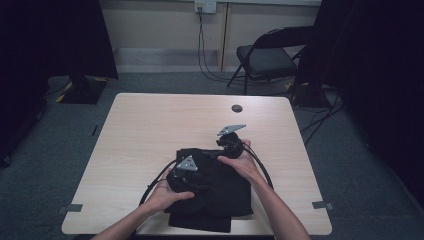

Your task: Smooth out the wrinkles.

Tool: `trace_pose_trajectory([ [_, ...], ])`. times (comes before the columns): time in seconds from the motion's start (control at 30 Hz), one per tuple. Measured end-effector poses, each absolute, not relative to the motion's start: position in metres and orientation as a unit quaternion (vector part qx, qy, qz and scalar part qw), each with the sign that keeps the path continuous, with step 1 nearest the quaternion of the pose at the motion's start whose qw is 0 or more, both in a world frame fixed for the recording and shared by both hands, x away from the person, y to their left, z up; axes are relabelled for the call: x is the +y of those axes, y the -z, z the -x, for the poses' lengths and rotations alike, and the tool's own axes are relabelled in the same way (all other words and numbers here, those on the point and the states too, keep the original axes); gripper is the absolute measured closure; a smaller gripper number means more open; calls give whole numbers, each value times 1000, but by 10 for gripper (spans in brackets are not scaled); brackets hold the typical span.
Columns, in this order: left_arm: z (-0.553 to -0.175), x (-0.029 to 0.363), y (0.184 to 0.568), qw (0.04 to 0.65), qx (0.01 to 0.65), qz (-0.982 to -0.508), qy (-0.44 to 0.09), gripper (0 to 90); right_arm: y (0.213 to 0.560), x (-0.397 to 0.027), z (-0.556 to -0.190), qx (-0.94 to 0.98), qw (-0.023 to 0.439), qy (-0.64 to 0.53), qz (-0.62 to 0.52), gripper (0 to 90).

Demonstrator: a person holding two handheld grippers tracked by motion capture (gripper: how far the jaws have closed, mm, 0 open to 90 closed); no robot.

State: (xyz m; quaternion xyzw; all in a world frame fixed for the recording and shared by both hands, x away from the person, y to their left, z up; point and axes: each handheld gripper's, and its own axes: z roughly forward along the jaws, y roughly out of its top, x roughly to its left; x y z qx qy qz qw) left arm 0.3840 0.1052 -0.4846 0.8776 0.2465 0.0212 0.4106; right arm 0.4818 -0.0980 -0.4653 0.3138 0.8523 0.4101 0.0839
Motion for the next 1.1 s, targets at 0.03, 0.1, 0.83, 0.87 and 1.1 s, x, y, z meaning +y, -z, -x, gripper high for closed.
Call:
trace_pose_trajectory([
  [0.03, -384, 105, 485, 411, 248, -877, -21, 486, 468, -97, -484, 855, 83, -406, -312, 195],
  [0.1, -384, 105, 485, 411, 249, -877, -22, 487, 473, -96, -488, 859, 79, -396, -314, 193],
  [0.83, -380, 105, 486, 414, 263, -871, -33, 497, 491, -101, -490, 889, 47, -365, -274, 321],
  [0.87, -379, 105, 486, 414, 263, -871, -33, 497, 491, -101, -490, 889, 44, -367, -269, 360],
  [1.1, -380, 104, 486, 409, 262, -873, -36, 504, 487, -107, -486, 894, -4, -372, -250, 755],
])
